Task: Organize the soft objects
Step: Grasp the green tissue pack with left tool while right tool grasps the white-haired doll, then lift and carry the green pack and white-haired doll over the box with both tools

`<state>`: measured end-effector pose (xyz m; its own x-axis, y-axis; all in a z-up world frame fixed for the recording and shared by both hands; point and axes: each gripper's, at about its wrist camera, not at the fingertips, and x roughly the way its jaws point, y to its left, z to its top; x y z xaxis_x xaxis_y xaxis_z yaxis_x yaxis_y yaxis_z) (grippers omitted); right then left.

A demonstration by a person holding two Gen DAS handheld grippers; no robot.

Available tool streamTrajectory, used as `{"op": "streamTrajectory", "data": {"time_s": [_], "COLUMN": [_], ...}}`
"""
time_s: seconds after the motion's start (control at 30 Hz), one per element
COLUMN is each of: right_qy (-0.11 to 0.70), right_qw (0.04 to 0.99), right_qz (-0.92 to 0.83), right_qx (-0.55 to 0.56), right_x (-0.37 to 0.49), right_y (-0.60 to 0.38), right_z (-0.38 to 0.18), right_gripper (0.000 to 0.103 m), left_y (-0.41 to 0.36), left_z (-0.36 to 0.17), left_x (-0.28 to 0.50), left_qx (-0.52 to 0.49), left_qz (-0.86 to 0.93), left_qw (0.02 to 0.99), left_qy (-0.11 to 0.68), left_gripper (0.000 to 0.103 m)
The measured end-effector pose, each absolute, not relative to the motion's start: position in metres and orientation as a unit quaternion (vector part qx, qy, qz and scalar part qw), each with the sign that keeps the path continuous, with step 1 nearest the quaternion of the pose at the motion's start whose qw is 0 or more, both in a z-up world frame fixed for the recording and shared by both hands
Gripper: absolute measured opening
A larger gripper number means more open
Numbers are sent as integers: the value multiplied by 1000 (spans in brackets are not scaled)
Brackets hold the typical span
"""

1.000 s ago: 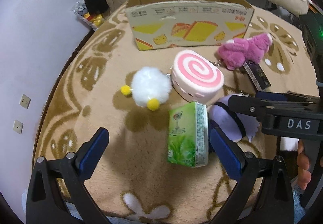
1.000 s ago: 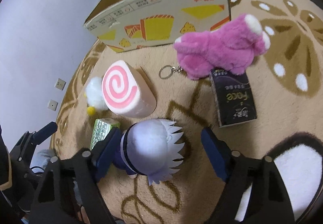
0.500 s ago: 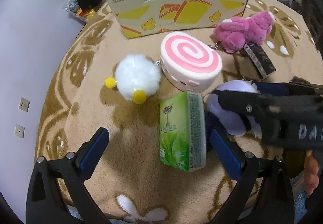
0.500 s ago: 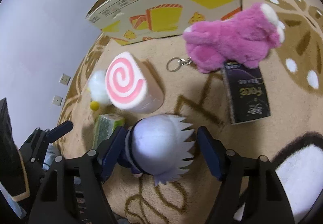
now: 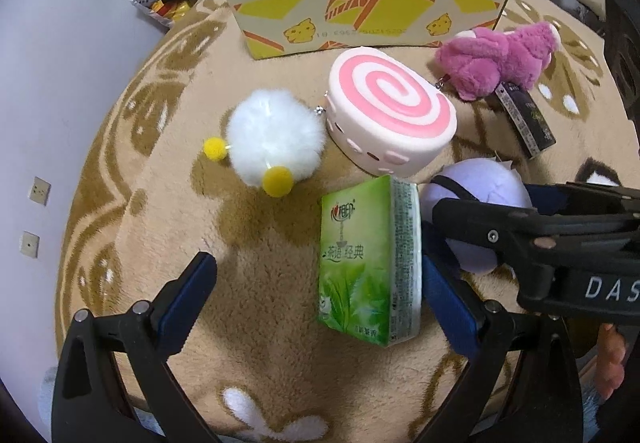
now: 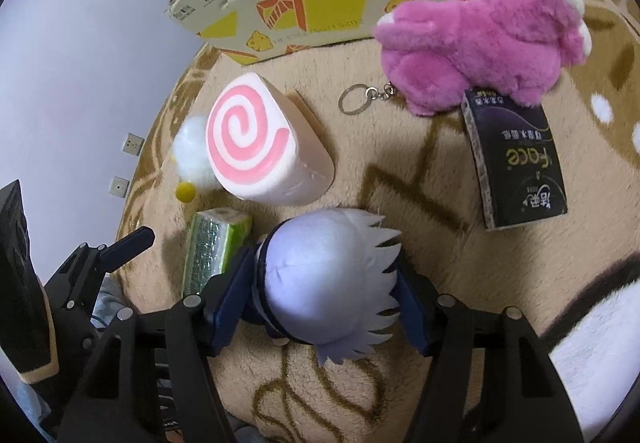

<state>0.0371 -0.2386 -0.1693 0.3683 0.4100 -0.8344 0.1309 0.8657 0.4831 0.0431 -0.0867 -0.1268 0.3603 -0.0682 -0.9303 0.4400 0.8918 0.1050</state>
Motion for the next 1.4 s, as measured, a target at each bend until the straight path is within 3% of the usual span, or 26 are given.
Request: {"op": "streamTrajectory", "data": {"time_s": [0.2, 0.37, 0.57, 0.9, 1.4], "right_qy": [552, 547, 536, 479, 413], "right_qw": [795, 803, 820, 852, 889], "right_qz": [93, 93, 74, 12, -22], "right_qx": [234, 217, 188, 210, 197], "right_x": [37, 35, 29, 9, -14], "right_y": [-233, -230, -231, -269, -283], "right_z": [-168, -162, -149, -119, -72], "right_gripper": [59, 59, 59, 59, 59], "left_y": [-85, -86, -82, -51, -31], "left_z": [-127, -123, -118, -97, -32], "left_x": [42, 36, 33, 32, 10], "left_qx": [133, 114, 111, 69, 67], "left_qz": [-192, -221, -219, -189, -162], "left_qw": [796, 791, 793, 819, 898], "left_qy": [558, 559, 557, 537, 404], "left_gripper": [70, 42, 35, 32, 32]}}
